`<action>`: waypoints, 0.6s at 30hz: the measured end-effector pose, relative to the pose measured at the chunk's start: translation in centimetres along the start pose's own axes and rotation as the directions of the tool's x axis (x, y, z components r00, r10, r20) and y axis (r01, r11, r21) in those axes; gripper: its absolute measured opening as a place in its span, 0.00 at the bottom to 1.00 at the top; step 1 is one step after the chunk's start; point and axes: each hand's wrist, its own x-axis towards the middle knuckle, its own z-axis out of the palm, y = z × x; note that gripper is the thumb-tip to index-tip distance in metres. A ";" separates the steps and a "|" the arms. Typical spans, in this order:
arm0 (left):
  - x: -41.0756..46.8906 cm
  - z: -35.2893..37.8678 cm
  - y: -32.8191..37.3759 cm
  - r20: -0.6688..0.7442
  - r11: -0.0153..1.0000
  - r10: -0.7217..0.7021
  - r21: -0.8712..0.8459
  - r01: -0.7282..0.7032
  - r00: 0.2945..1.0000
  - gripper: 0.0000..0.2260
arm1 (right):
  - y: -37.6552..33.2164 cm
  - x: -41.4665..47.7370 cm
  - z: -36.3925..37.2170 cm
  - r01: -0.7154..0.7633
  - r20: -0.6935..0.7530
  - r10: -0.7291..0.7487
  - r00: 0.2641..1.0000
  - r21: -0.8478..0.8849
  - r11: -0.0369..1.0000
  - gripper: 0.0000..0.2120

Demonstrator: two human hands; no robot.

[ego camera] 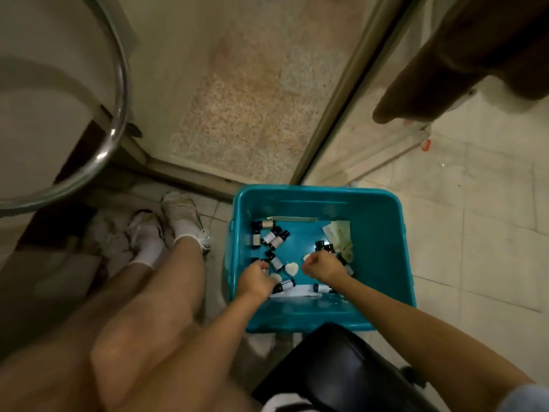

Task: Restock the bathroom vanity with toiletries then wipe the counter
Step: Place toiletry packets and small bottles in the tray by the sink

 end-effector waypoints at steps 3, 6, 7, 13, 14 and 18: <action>1.8 0.3 -0.6 0.013 0.997 -0.023 -0.071 0.023 1.000 0.21 | -0.3 2.9 2.8 -0.079 -0.037 0.079 0.996 0.008 0.997 0.10; 3.3 0.3 -2.0 0.046 0.993 -0.069 -0.088 0.073 0.997 0.20 | -1.1 5.4 5.3 -0.134 -0.051 0.135 0.990 0.020 0.991 0.09; 3.8 0.4 -2.4 0.054 0.994 -0.067 -0.087 0.071 0.996 0.19 | -1.4 6.2 6.2 -0.152 -0.061 0.152 0.987 0.003 0.988 0.12; 5.7 1.4 -3.6 0.086 0.998 -0.008 -0.057 0.013 0.996 0.24 | -1.4 10.5 11.4 -0.168 -0.142 0.142 0.980 -0.196 0.966 0.26; 5.9 1.6 -3.7 0.091 0.998 -0.001 -0.062 0.007 0.996 0.25 | -1.3 11.1 11.9 -0.170 -0.149 0.139 0.979 -0.227 0.959 0.26; 6.5 1.8 -3.5 0.117 0.995 -0.002 -0.097 0.013 0.993 0.23 | -1.4 12.8 13.0 -0.158 -0.138 0.119 0.983 -0.315 0.936 0.22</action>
